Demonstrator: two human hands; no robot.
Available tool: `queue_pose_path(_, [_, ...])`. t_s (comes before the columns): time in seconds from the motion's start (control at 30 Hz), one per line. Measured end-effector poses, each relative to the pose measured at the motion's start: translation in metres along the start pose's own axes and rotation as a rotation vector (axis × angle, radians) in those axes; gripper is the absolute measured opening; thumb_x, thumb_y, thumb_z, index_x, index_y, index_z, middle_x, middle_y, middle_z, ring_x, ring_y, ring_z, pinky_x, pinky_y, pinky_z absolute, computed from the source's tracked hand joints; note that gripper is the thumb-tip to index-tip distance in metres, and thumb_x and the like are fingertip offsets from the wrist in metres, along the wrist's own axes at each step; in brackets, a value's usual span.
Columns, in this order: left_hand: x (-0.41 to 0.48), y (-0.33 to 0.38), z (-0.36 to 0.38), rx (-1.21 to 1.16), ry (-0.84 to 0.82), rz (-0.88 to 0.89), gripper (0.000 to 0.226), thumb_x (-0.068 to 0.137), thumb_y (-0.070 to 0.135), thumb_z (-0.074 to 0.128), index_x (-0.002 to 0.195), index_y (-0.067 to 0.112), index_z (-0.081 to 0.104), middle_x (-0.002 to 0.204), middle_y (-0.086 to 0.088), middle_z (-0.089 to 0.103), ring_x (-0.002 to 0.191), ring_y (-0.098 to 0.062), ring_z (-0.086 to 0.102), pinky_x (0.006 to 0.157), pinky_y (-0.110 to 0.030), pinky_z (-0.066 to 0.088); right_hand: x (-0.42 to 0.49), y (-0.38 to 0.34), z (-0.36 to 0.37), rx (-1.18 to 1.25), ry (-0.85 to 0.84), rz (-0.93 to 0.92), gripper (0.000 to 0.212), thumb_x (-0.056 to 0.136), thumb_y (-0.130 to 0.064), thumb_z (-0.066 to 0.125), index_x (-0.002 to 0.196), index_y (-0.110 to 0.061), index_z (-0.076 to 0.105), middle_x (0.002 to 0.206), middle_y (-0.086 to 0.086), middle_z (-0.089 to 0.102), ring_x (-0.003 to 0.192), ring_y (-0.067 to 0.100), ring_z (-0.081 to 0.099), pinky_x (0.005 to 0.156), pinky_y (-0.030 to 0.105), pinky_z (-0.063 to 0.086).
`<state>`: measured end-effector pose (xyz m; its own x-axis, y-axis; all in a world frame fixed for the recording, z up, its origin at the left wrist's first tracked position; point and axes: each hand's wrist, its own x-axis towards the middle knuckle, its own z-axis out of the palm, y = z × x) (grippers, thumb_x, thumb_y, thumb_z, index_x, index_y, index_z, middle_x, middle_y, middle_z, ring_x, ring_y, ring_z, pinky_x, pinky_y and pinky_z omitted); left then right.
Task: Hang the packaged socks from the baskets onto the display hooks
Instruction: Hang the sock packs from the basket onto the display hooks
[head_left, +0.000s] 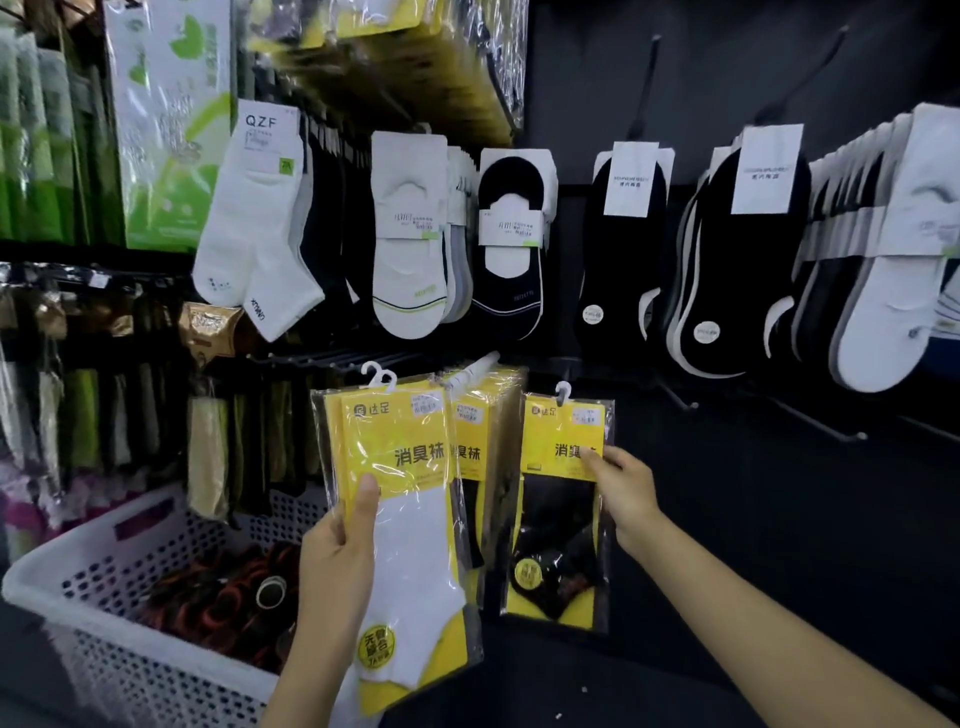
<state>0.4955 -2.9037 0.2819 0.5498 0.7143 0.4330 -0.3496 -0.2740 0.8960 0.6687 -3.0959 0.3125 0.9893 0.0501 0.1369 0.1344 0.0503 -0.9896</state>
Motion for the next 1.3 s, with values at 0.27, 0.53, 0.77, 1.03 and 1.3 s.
queue_pose_path(0.27, [-0.002,-0.004,-0.001,-0.077,-0.077,-0.099,0.056,0.079,0.063,0.050,0.062,0.013,0.029,0.060,-0.009,0.028,0.054,-0.021,0.025,0.052,-0.031,0.021,0.010,0.038,-0.012,0.018,0.246,0.213,0.019,0.086,-0.012,0.069,0.102,-0.004,0.066,0.111,0.016,0.065,0.103,0.028,0.061,0.095,0.043,0.051])
queue_pose_path(0.53, [-0.017,0.003,0.020,-0.096,-0.161,-0.080,0.053,0.071,0.059,0.060,0.053,0.023,0.025,0.048,0.007,0.020,0.043,-0.007,0.021,0.041,-0.017,0.020,-0.062,-0.001,0.006,0.052,-0.233,-0.004,0.019,0.091,-0.030,0.060,0.103,-0.015,0.065,0.100,0.004,0.070,0.085,0.015,0.067,0.069,0.022,0.055])
queue_pose_path(0.77, [-0.029,0.004,0.035,-0.170,-0.304,-0.100,0.041,0.076,0.041,0.070,0.065,0.002,0.065,0.059,-0.012,0.061,0.054,-0.020,0.060,0.053,-0.026,0.048,-0.090,-0.015,0.015,0.163,-0.316,-0.117,0.018,0.085,-0.023,0.069,0.103,-0.021,0.067,0.097,-0.006,0.075,0.090,0.010,0.071,0.066,0.019,0.056])
queue_pose_path(1.03, [-0.019,0.007,0.018,-0.026,-0.121,-0.055,0.051,0.087,0.050,0.049,0.055,0.022,0.020,0.044,0.011,0.016,0.037,-0.004,0.016,0.037,-0.015,0.018,-0.077,-0.007,-0.024,0.163,-0.177,-0.087,0.015,0.095,-0.011,0.053,0.103,-0.016,0.064,0.092,-0.001,0.075,0.077,0.009,0.072,0.057,0.016,0.054])
queue_pose_path(1.3, [-0.009,0.007,0.005,-0.072,-0.062,-0.054,0.048,0.093,0.042,0.048,0.057,0.021,0.023,0.040,0.013,0.020,0.034,-0.002,0.018,0.033,-0.013,0.019,-0.040,-0.026,-0.031,0.079,-0.089,-0.235,0.016,0.095,-0.010,0.053,0.093,-0.023,0.062,0.090,-0.005,0.072,0.077,0.005,0.069,0.059,0.015,0.055])
